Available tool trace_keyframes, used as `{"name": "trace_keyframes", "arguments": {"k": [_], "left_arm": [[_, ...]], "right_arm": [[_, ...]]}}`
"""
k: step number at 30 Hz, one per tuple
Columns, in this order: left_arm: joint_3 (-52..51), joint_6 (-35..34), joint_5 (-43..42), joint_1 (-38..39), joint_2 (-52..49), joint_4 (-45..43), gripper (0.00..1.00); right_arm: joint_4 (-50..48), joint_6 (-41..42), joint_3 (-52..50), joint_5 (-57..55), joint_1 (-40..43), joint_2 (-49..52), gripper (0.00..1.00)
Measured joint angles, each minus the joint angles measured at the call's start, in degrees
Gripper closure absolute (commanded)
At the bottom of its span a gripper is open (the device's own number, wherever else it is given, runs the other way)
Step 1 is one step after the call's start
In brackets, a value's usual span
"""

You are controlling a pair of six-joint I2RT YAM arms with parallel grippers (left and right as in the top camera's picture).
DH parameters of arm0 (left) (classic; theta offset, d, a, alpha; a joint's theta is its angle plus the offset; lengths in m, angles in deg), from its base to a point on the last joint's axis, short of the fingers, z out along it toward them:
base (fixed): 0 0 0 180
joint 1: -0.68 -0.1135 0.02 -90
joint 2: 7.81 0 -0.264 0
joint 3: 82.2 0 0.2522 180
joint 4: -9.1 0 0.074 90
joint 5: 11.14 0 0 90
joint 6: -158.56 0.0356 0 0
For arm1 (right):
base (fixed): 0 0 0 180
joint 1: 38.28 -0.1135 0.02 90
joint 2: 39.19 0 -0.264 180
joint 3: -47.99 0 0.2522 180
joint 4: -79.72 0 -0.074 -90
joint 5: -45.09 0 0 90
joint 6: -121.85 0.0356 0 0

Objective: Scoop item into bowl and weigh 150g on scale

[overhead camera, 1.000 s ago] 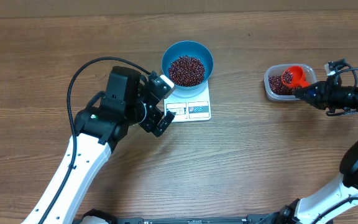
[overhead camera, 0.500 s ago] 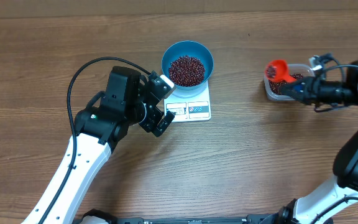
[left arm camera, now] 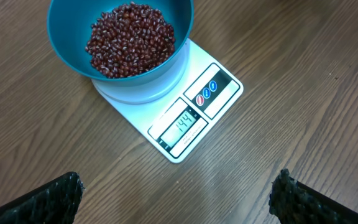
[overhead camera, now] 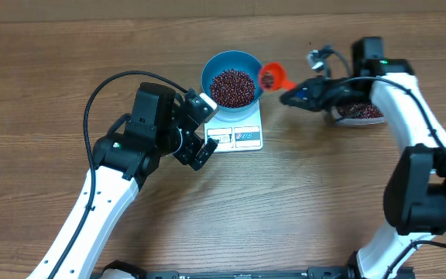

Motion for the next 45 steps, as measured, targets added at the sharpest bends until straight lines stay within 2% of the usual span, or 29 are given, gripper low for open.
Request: {"name": "trace_keyframes", "arguments": {"k": [6, 14, 23, 34, 45], "left_arm": [[0.0, 0.0, 0.0, 0.0, 0.0, 0.0, 0.0], [0.0, 0.0, 0.0, 0.0, 0.0, 0.0, 0.0], [0.0, 0.0, 0.0, 0.0, 0.0, 0.0, 0.0], [0.0, 0.0, 0.0, 0.0, 0.0, 0.0, 0.0], [0.0, 0.0, 0.0, 0.0, 0.0, 0.0, 0.0]], "right_arm": [[-4.7, 10.8, 3.3, -6.9, -7.3, 0.0, 0.96], [-5.7, 16.7, 8.0, -22.7, -16.1, 0.0, 0.96], [-7.7, 19.0, 8.4, -38.8, -20.8, 0.0, 0.96], [-8.2, 18.5, 8.4, -47.5, -21.9, 0.0, 0.96], [-8.2, 15.4, 9.5, -58.4, -27.2, 0.0, 0.96]]}}
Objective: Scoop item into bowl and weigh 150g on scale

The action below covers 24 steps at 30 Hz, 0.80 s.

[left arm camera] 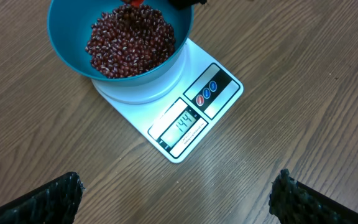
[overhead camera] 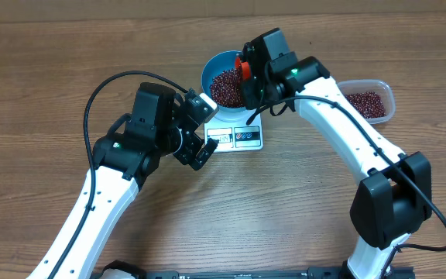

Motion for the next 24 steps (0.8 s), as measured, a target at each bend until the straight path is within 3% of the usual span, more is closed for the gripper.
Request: {"name": "trace_keyframes", "arguments": {"k": [24], "left_arm": [[0.0, 0.0, 0.0, 0.0, 0.0, 0.0, 0.0]], "right_arm": [[0.0, -1.8, 0.0, -3.4, -0.6, 0.0, 0.96]]}}
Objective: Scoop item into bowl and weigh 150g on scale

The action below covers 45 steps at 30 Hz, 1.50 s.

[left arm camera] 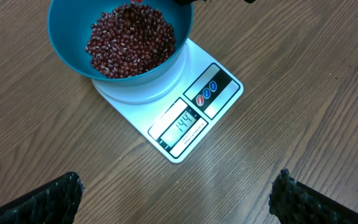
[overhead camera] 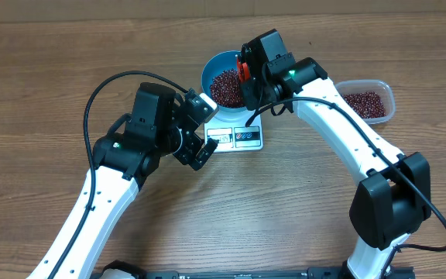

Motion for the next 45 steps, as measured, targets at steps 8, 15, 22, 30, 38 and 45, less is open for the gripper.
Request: {"name": "trace_keyframes", "arguments": {"k": [8, 15, 22, 30, 38, 45], "left_arm": [[0.0, 0.0, 0.0, 0.0, 0.0, 0.0, 0.0], [0.0, 0.0, 0.0, 0.0, 0.0, 0.0, 0.0], [0.0, 0.0, 0.0, 0.0, 0.0, 0.0, 0.0], [0.0, 0.0, 0.0, 0.0, 0.0, 0.0, 0.0], [0.0, 0.0, 0.0, 0.0, 0.0, 0.0, 0.0], [0.0, 0.0, 0.0, 0.0, 0.0, 0.0, 0.0]], "right_arm": [[0.0, 0.0, 0.0, 0.0, 0.0, 0.0, 0.96], [0.0, -1.9, 0.0, 0.0, 0.0, 0.0, 0.96], [0.0, -4.5, 0.0, 0.0, 0.0, 0.0, 0.96], [0.0, -5.5, 0.0, 0.0, 0.0, 0.0, 0.96], [0.0, -5.6, 0.0, 1.0, 0.0, 0.0, 0.96], [0.0, -5.6, 0.0, 1.1, 0.0, 0.0, 0.96]]}}
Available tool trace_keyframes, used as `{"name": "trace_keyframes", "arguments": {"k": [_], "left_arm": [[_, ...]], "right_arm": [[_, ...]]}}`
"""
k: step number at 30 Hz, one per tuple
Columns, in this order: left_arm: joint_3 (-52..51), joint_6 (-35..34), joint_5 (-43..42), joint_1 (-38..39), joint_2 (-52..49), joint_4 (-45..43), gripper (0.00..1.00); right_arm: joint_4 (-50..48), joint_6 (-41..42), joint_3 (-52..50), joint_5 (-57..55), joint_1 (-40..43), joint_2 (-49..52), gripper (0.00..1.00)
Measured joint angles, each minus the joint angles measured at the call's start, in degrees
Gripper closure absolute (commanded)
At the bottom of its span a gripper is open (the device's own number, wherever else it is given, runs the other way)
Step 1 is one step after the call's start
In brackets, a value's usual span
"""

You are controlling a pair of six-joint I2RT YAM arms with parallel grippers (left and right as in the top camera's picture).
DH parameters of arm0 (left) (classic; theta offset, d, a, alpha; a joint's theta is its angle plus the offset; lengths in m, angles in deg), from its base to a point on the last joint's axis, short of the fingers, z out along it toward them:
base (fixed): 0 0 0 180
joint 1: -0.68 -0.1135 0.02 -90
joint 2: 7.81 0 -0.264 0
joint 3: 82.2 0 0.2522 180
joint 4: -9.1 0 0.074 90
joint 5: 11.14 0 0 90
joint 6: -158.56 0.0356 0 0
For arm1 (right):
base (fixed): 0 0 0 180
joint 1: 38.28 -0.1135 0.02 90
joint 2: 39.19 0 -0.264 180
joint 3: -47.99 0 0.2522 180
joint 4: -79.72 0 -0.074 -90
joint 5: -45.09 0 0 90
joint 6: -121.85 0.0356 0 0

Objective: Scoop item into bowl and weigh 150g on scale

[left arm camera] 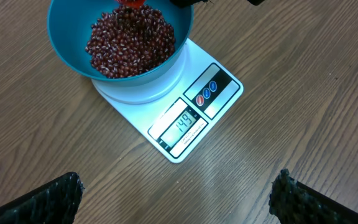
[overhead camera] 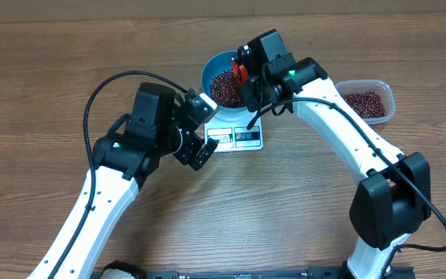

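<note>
A blue bowl (overhead camera: 221,68) of red beans (left arm camera: 129,38) stands on the white scale (left arm camera: 213,93), whose display (left arm camera: 184,125) reads 149. My right gripper (overhead camera: 246,75) is shut on a red scoop (overhead camera: 239,71), tipped over the bowl's right rim. The scoop's red tip (left arm camera: 131,2) shows at the top edge of the left wrist view. Just left of the scale, my left gripper (overhead camera: 202,130) stands open over bare wood, and its black fingertips (left arm camera: 50,199) hold nothing.
A clear plastic tub (overhead camera: 366,101) of red beans sits at the right of the table, behind the right arm. The left arm reaches in from the front left and the right arm from the front right.
The scale display has gone from 144 to 149. The red scoop shows a little lower over the beans in the left wrist view. Neither arm has visibly shifted otherwise.
My right gripper first held the loaded scoop between the tub and the bowl, with the display at 144. It was then over the bowl's right rim, still at 144, and stayed there. Now the display reads 149. The left arm kept still.
</note>
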Motion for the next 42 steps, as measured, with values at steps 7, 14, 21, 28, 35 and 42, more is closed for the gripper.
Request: {"name": "trace_keyframes", "arguments": {"k": [7, 14, 21, 28, 35, 42], "left_arm": [[0.0, 0.0, 0.0, 0.0, 0.0, 0.0, 0.0], [0.0, 0.0, 0.0, 0.0, 0.0, 0.0, 0.0], [0.0, 0.0, 0.0, 0.0, 0.0, 0.0, 0.0], [0.0, 0.0, 0.0, 0.0, 0.0, 0.0, 0.0], [0.0, 0.0, 0.0, 0.0, 0.0, 0.0, 0.0], [0.0, 0.0, 0.0, 0.0, 0.0, 0.0, 0.01]], "right_arm": [[0.0, 0.0, 0.0, 0.2, 0.0, 0.0, 0.96], [0.0, -0.4, 0.0, 0.2, 0.0, 0.0, 0.96], [0.0, -3.1, 0.0, -1.3, 0.0, 0.0, 0.96], [0.0, -4.7, 0.0, -2.3, 0.0, 0.0, 0.96], [0.0, -6.2, 0.0, -2.7, 0.0, 0.0, 0.96], [0.0, -6.4, 0.0, -2.6, 0.0, 0.0, 0.96]]}}
